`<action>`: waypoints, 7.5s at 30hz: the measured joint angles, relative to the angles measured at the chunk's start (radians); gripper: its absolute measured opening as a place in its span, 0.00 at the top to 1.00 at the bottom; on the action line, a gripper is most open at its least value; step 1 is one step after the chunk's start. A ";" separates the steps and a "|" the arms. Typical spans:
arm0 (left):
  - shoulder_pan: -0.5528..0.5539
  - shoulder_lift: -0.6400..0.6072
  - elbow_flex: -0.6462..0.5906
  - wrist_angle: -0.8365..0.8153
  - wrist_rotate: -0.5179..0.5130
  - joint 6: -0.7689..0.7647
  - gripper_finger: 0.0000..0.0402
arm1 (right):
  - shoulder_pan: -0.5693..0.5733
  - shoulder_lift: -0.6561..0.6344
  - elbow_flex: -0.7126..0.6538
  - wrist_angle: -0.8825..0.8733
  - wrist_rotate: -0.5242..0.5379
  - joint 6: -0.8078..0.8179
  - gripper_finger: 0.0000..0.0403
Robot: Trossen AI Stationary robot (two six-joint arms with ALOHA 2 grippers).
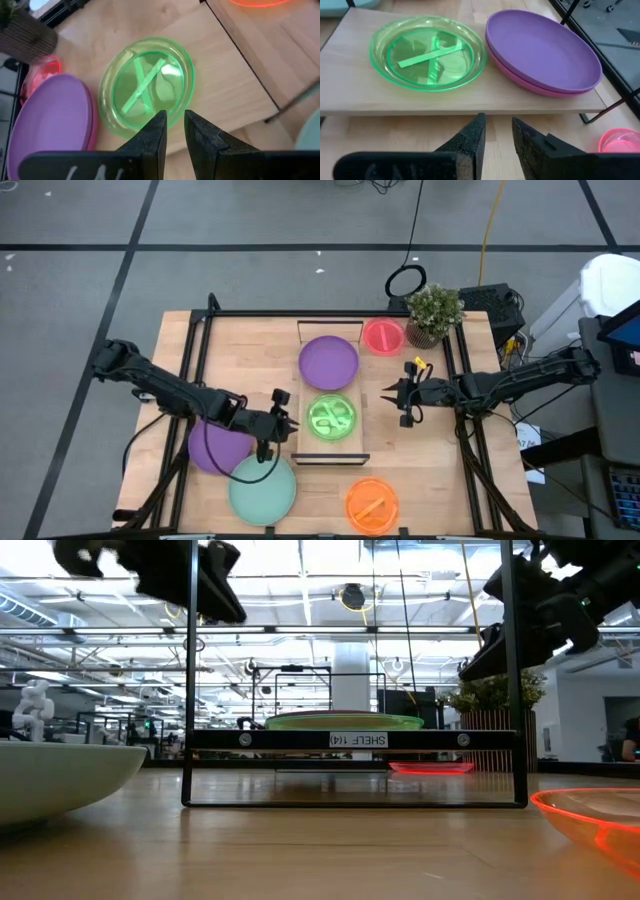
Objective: Place and stack plates onto a shelf
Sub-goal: Stack the light pink plate on top of the green plate on the shelf
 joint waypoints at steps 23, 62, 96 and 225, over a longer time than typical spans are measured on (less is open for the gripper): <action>-0.025 -0.132 -0.103 -0.082 -0.138 -0.209 0.82 | 0.003 0.002 0.000 -0.016 -0.054 0.109 0.80; 0.025 -0.592 -0.488 0.186 -0.127 -0.177 0.82 | -0.369 0.033 -0.093 0.128 -0.055 -0.143 0.80; 0.065 -0.592 -0.488 0.180 -0.096 -0.220 0.82 | -0.563 0.403 -0.031 0.333 -0.134 -0.349 0.79; 0.098 -0.441 -0.488 0.189 -0.055 -0.191 0.82 | -0.368 0.259 0.032 0.207 -0.033 -0.351 1.00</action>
